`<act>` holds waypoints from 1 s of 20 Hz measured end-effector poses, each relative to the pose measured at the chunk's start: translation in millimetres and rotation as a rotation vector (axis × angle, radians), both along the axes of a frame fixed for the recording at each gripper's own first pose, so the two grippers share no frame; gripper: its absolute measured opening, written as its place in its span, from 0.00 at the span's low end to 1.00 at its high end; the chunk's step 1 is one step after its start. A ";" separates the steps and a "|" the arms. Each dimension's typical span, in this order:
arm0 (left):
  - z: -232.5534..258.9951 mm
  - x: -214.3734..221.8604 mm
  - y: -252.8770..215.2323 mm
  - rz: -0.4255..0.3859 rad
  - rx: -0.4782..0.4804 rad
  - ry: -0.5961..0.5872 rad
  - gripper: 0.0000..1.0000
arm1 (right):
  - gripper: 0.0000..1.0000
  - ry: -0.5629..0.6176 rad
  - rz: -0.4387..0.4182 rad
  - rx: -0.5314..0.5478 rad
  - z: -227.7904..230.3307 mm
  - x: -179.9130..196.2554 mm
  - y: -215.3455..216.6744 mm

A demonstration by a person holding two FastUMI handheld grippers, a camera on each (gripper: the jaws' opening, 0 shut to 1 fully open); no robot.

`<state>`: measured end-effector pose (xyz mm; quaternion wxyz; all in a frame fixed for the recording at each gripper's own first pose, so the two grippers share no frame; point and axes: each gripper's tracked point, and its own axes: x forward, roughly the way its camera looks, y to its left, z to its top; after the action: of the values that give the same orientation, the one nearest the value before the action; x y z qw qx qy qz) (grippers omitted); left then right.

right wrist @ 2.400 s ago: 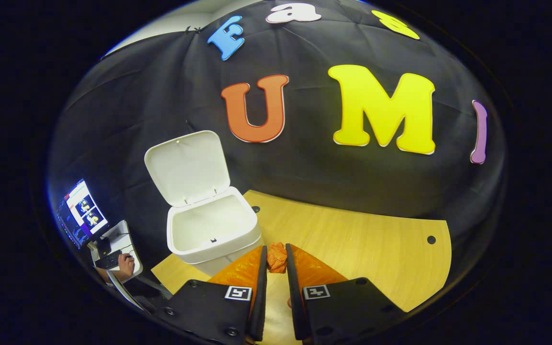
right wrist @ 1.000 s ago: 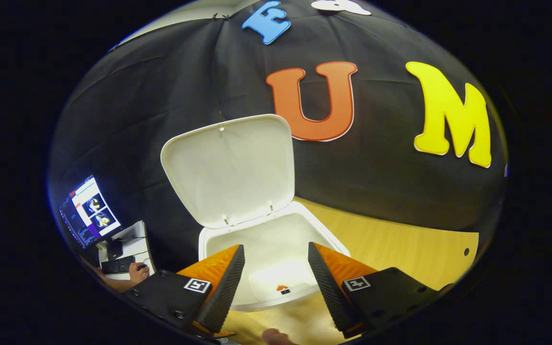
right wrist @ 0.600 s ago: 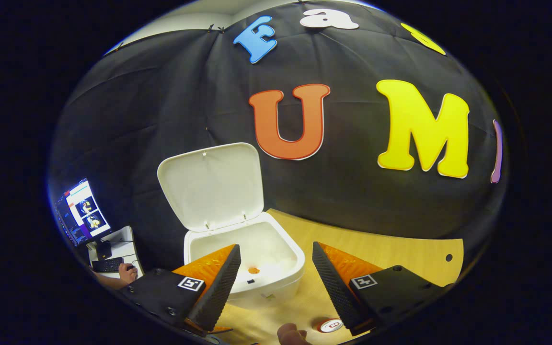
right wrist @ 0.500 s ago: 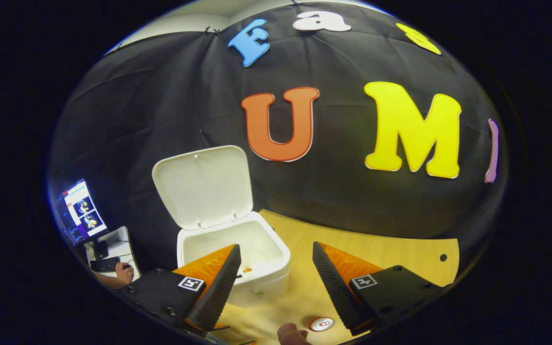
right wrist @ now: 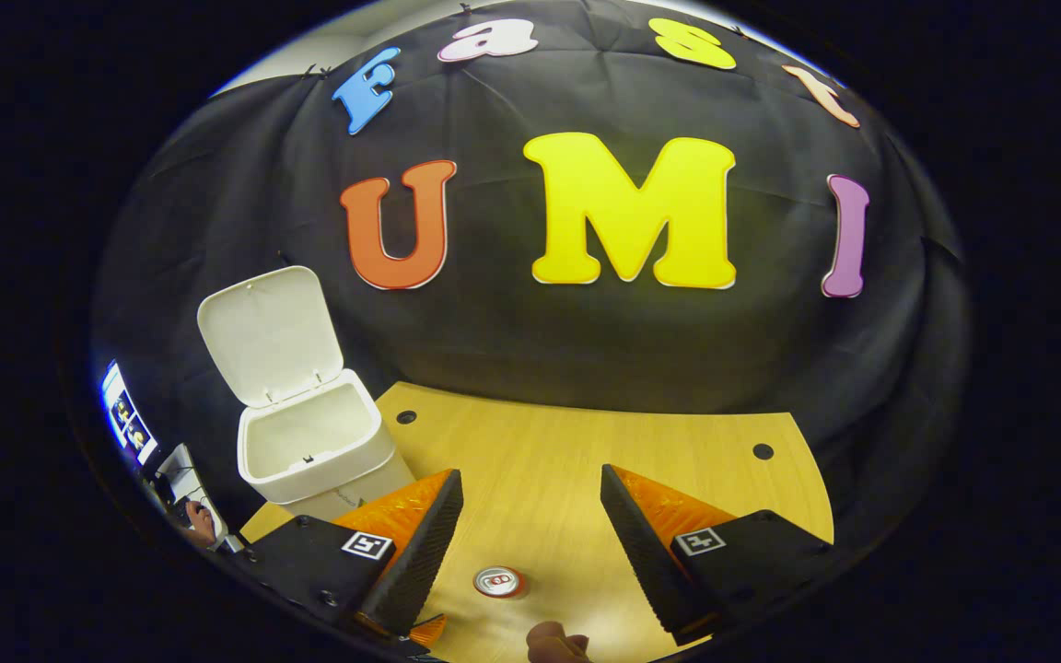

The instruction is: Press the lid of the desktop garbage bin to open it, pick up the crumpled paper on the desktop and throw it into the bin, then pick up the pop can on the desktop and drop it into the bin, and finally close the garbage bin lid.

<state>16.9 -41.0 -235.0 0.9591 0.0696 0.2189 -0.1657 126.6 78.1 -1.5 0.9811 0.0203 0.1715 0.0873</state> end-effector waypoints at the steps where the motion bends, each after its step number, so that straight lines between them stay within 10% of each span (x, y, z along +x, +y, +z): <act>1: -3.5 3.4 -5.5 -0.007 -0.004 0.006 0.86 | 0.95 0.007 -0.014 0.001 -3.9 -2.4 -9.1; 20: -61.8 66.1 -51.4 -0.086 -0.056 0.110 0.87 | 0.95 0.145 -0.241 -0.041 -63.2 -29.3 -105.9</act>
<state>83.0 -92.4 -296.8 0.9391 0.0429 0.2635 -0.2166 97.2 -27.7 -64.6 0.9698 0.0268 0.2398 -0.0362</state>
